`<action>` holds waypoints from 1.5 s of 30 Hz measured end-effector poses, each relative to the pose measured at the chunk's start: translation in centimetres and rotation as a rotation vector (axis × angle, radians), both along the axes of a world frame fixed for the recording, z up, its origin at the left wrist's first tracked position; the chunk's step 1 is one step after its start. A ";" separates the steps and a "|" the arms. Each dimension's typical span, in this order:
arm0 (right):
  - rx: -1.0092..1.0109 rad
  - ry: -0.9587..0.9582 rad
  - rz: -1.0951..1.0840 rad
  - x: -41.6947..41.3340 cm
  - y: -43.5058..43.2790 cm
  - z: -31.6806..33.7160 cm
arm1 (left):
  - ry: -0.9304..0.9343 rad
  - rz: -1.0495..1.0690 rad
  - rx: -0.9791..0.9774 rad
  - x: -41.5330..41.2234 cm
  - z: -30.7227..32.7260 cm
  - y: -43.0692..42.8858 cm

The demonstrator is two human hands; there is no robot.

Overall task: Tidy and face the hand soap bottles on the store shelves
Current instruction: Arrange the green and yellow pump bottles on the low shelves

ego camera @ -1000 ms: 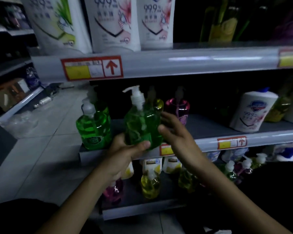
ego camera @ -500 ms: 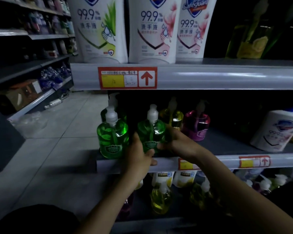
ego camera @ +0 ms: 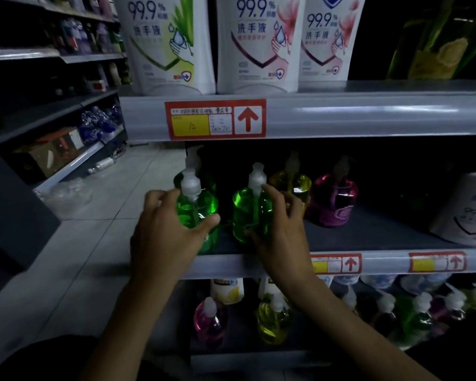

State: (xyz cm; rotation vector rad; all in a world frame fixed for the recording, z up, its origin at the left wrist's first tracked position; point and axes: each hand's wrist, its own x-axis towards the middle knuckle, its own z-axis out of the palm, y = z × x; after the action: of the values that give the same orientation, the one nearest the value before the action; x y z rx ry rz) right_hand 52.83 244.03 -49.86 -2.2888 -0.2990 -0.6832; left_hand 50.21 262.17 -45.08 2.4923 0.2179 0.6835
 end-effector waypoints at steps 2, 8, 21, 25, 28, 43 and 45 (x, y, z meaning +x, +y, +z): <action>-0.051 0.014 -0.034 0.5 0.7 0.0 | 0.012 -0.034 0.079 0.4 -0.8 0.0; -0.186 0.087 -0.102 2.5 2.1 0.4 | -0.057 -0.145 0.021 1.2 -0.5 1.7; -0.338 0.125 -0.116 3.6 3.1 0.9 | -0.121 -0.240 0.021 1.1 -1.6 2.8; -0.353 0.115 -0.119 1.1 1.1 1.0 | -0.429 -0.204 0.128 -1.3 -1.4 -0.4; -0.417 -0.078 -0.135 -1.7 -2.7 -0.1 | -0.360 -0.362 0.192 -1.9 -3.0 -5.0; 0.232 0.687 -0.746 -8.2 -28.6 -16.4 | 0.454 -1.045 0.304 -0.9 -17.9 -26.3; 0.293 0.735 -0.770 -8.1 -30.3 -18.2 | 0.521 -1.076 0.200 -1.1 -19.7 -29.0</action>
State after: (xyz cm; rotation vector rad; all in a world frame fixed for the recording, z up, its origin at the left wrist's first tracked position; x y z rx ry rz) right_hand 44.77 213.75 -68.09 -2.1536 0.9947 -0.1615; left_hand 49.07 233.14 -64.74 2.4275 -0.9801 -0.4023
